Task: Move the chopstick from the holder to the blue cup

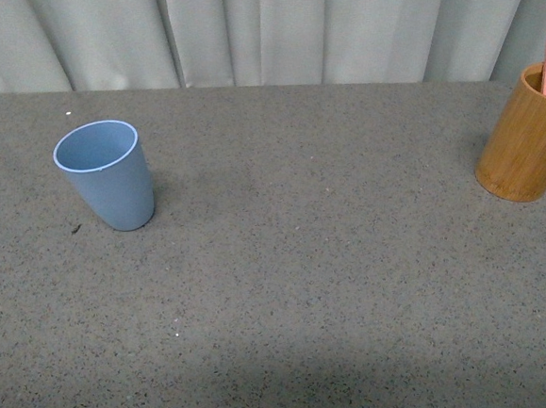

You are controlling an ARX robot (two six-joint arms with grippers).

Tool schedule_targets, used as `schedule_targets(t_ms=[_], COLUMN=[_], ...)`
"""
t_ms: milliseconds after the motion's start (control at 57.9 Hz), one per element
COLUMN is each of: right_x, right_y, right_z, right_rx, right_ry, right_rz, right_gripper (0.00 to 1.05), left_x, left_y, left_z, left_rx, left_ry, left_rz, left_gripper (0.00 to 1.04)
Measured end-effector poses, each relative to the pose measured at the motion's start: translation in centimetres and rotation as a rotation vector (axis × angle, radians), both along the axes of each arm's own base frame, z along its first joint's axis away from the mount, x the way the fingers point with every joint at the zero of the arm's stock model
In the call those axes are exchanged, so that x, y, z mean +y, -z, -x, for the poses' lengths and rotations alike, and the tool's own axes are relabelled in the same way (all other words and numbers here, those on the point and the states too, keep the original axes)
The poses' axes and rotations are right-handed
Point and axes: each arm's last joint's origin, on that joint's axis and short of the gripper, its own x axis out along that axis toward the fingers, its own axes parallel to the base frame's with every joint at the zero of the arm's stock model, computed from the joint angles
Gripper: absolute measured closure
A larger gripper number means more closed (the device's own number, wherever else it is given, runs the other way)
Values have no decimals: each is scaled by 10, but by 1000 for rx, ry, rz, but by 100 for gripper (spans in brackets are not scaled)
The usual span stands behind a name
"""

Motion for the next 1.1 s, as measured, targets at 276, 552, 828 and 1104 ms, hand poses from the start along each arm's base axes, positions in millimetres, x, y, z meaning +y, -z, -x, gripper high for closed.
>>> schedule_targets(t_ms=[276, 552, 828, 1104], right_x=[0, 0, 0, 0], right_y=[0, 0, 0, 0], right_z=[0, 0, 0, 0], right_rx=[0, 0, 0, 0], right_ry=[0, 0, 0, 0], right_rz=[0, 0, 0, 0], right_gripper=[9, 9, 9, 9], left_x=[0, 0, 0, 0], left_y=[0, 0, 0, 0], left_z=[0, 0, 0, 0], left_rx=[0, 0, 0, 0], left_ry=[0, 0, 0, 0], left_rz=[0, 0, 0, 0], left_gripper=[36, 36, 6, 7])
